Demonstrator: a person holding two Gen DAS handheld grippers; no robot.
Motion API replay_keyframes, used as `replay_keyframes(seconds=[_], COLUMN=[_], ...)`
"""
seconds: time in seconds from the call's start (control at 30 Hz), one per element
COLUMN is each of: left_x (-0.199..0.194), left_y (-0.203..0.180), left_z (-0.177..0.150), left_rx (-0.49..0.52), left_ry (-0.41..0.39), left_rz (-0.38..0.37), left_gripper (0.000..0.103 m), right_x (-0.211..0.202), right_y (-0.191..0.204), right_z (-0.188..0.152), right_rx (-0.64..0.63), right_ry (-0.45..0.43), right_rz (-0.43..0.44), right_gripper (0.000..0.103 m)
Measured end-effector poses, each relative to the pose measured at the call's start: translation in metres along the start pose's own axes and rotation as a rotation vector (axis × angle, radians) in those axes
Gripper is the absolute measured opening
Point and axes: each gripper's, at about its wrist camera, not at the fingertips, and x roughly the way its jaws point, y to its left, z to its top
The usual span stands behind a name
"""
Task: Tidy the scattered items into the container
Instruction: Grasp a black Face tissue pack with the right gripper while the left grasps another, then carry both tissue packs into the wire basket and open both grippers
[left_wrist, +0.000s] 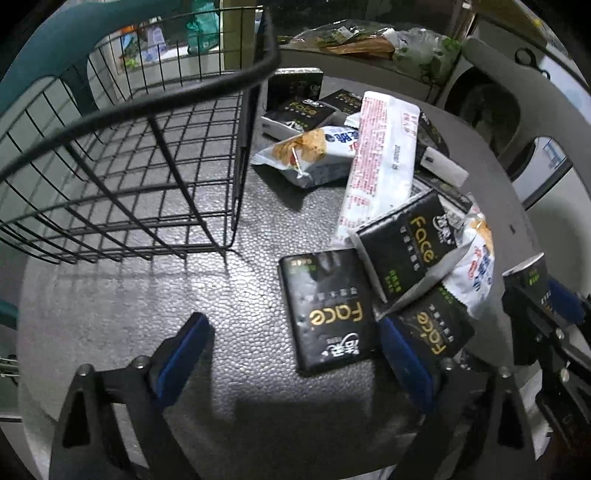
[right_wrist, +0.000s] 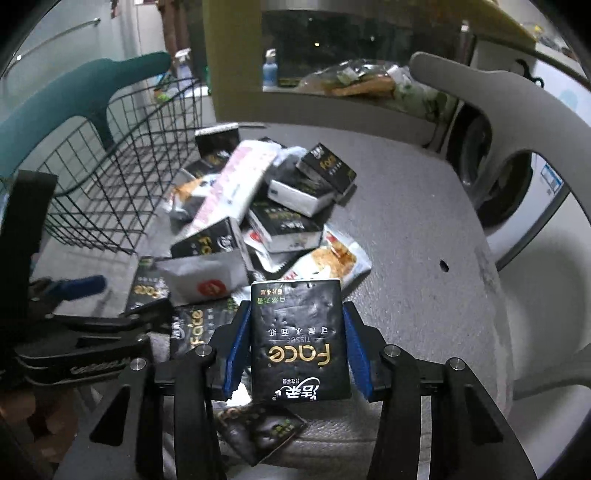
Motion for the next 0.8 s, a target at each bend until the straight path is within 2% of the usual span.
replay_keyframes(seconds=[0.07,0.13,0.2,0.37,0.5,0.57,0.6,0.8], left_x=[0.000,0.001,0.002,0.004,0.007,0.008,0.007,0.000], left_y=[0.000,0.001,0.003,0.001,-0.001,0.000,0.002,0.007], left_z=[0.001,0.003,0.006,0.006,0.008,0.008,0.009,0.009], left_rx=[0.000,0.002,0.009,0.043,0.083,0.086,0.084,0.069], left_ry=[0.008,0.029,0.036,0.044,0.018,0.009,0.007,0.005], left_rz=[-0.022,-0.033,-0.014,0.006,0.020,0.022,0.024,-0.005], left_gripper=[0.082,0.066,0.060,0.060,0.064,0.061,0.054,0.052], right_x=[-0.003,-0.006,-0.009,-0.012,-0.009,-0.009,-0.009,-0.019], right_y=[0.001,0.001,0.003,0.007,0.007,0.007,0.008,0.011], right_z=[0.001,0.002,0.002,0.004,0.002,0.002,0.002,0.006], right_rx=[0.000,-0.001,-0.005,-0.017,-0.012,-0.011,-0.013,-0.017], right_ry=[-0.008,-0.012,-0.017,-0.027,-0.013,-0.011,-0.014,-0.040], right_rz=[0.002,0.009,0.014,0.022,0.030,0.035,0.035,0.033], right_gripper=[0.048,0.048,0.048,0.048,0.048,0.048,0.048,0.048])
